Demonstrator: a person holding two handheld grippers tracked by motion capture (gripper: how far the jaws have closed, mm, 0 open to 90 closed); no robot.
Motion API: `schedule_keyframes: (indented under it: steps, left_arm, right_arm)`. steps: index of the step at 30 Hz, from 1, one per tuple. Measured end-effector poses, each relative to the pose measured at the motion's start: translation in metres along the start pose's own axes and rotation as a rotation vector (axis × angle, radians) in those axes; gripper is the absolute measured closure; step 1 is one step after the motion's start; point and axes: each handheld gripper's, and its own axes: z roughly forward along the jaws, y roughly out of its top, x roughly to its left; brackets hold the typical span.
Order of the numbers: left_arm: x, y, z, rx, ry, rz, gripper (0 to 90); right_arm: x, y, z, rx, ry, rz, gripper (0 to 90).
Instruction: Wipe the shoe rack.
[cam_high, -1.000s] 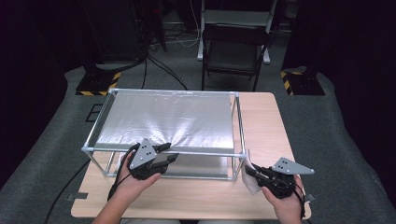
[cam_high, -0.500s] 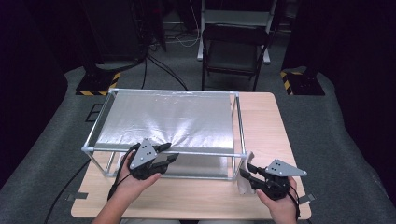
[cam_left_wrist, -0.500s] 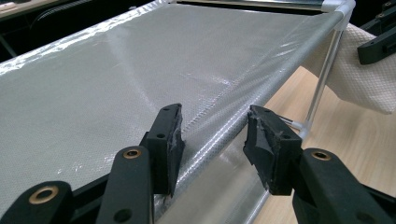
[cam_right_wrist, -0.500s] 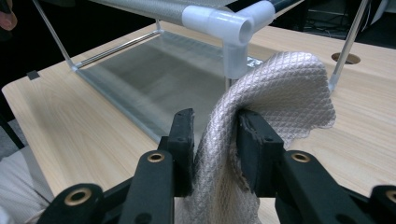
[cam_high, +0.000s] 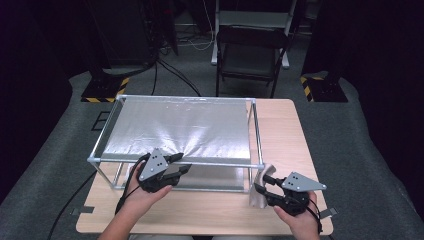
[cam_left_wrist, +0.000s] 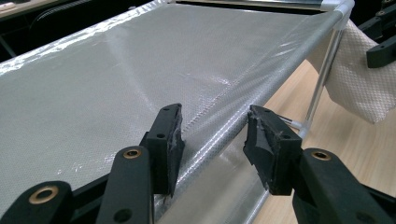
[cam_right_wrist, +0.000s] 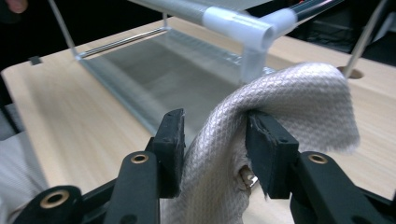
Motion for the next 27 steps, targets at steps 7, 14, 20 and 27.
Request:
schedule_keyframes:
  steps: [7, 14, 20, 27]
  left_arm:
    - [0.000, 0.001, 0.000, 0.004, -0.004, 0.001, 55.3]
    - [0.000, 0.000, 0.000, 0.003, -0.002, 0.003, 55.3]
    - [0.000, 0.000, 0.000, 0.003, -0.001, 0.003, 55.2]
    - [0.000, 0.000, 0.000, 0.003, -0.001, 0.004, 55.3]
  right_arm:
    - [-0.002, 0.001, 0.005, -0.014, -0.034, 0.031, 52.5]
    - [0.000, -0.001, 0.011, -0.004, -0.037, 0.039, 48.0]
    - [-0.001, -0.013, 0.022, 0.027, -0.025, 0.066, 45.3]
    - [-0.004, -0.035, 0.036, 0.084, -0.014, 0.102, 44.5]
